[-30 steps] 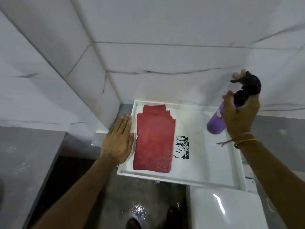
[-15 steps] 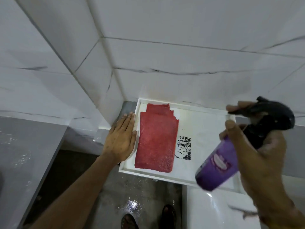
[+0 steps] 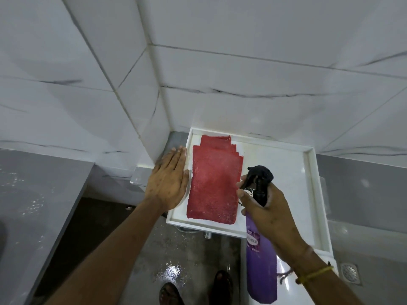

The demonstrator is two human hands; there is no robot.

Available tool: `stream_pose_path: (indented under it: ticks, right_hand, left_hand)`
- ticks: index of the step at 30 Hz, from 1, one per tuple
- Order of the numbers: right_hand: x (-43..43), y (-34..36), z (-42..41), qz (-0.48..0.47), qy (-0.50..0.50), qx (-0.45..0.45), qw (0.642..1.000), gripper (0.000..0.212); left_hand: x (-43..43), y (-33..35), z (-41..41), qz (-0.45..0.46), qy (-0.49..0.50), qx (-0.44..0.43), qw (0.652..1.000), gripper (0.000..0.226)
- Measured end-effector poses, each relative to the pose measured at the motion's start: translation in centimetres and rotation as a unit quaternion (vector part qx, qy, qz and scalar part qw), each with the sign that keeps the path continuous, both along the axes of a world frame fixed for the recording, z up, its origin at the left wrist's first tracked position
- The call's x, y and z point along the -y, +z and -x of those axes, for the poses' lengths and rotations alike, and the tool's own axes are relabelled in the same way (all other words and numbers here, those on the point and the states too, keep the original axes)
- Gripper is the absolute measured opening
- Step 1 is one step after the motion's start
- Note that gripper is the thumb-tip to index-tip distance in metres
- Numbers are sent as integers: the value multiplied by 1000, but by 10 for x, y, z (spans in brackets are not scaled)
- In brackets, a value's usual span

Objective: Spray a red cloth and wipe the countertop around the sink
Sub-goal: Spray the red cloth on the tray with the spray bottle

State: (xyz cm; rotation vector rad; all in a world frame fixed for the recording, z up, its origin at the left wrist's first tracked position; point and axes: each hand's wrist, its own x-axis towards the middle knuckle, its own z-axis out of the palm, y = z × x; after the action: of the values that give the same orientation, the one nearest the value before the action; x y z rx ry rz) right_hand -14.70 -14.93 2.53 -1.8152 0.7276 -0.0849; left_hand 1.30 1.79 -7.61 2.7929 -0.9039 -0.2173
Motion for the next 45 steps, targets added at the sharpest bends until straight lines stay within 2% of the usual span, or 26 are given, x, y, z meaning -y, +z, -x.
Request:
stream_pose_path:
  ticks: [5,8,12,21,24,27,32,38,45]
  right_hand:
    - [-9,-2,-7,60,-1,-69,996,34]
    - [-13,-3,-9,97,2,-82,992,34]
    - [-13,0,-8,104,38,-112,988,54]
    - [-9,-3,10,124,51,-163,978,30]
    - [-6,-3,13,119,39,-149,981,28]
    - [-3,-2,11,94,42,-141,985,37]
    - [0,-2,11,70,40,-117,990,21]
    - [-3,4,10,99,29,-116,988,62]
    - [-3,3,10,125,22,-109,986,66]
  left_hand:
    - [-1,2,1,13,4,-13,1000,66]
    - [-1,2,1,13,4,-17,1000,66]
    - [-1,1,1,13,2,-20,1000,66]
    - [-1,2,1,15,0,-11,1000,65]
    - [-1,2,1,10,0,-8,1000,66]
    - [-1,2,1,3,1,-13,1000,67]
    - [-1,2,0,2,1,-14,1000,67]
    - [-1,2,1,-6,1,-12,1000,68]
    - [0,5,2,-7,0,-12,1000,68]
